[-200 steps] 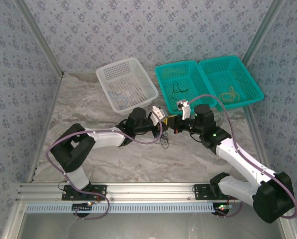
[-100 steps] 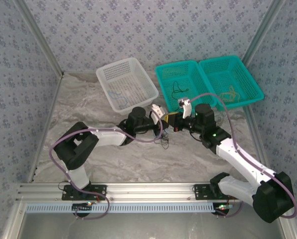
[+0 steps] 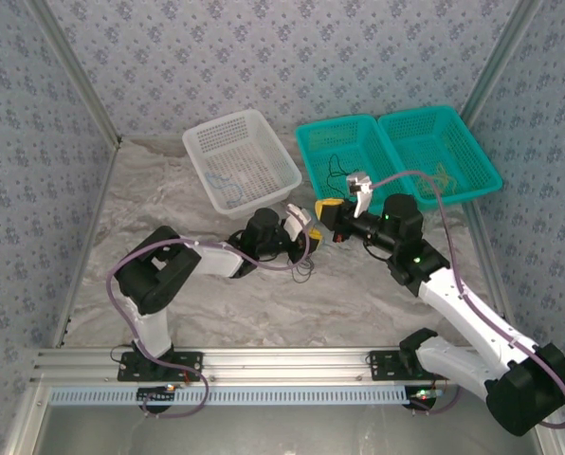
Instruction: Untangle the cables
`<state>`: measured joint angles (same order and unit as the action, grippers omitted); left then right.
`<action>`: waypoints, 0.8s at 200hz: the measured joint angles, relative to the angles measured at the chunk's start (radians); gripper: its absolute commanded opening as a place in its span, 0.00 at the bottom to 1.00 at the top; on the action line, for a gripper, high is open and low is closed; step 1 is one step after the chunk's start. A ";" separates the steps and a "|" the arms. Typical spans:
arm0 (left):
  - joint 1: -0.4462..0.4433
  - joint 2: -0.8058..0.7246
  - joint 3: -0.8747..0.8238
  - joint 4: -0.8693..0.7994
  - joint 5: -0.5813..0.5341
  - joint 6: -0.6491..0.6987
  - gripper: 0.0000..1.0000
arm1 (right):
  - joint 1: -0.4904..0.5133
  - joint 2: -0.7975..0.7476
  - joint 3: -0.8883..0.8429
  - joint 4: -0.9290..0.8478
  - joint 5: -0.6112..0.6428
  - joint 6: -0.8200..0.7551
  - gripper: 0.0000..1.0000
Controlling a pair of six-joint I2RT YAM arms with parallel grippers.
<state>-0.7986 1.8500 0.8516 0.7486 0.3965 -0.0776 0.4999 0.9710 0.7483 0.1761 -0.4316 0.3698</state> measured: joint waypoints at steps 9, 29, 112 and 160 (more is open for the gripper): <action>0.000 0.000 0.000 0.001 0.000 -0.003 0.21 | 0.000 -0.001 0.000 0.000 0.004 0.000 0.00; 0.000 0.006 0.000 0.008 -0.004 -0.009 0.25 | 0.000 -0.011 -0.001 -0.001 0.034 0.007 0.00; 0.007 0.063 -0.057 -0.020 -0.053 -0.037 0.34 | -0.005 -0.146 -0.002 0.037 0.097 0.011 0.00; 0.034 -0.037 -0.143 -0.031 -0.033 -0.088 0.70 | -0.009 -0.124 0.003 0.007 0.113 -0.002 0.00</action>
<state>-0.7650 1.8130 0.7090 0.7177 0.3637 -0.1654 0.4908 0.8474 0.7509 0.1829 -0.3187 0.3676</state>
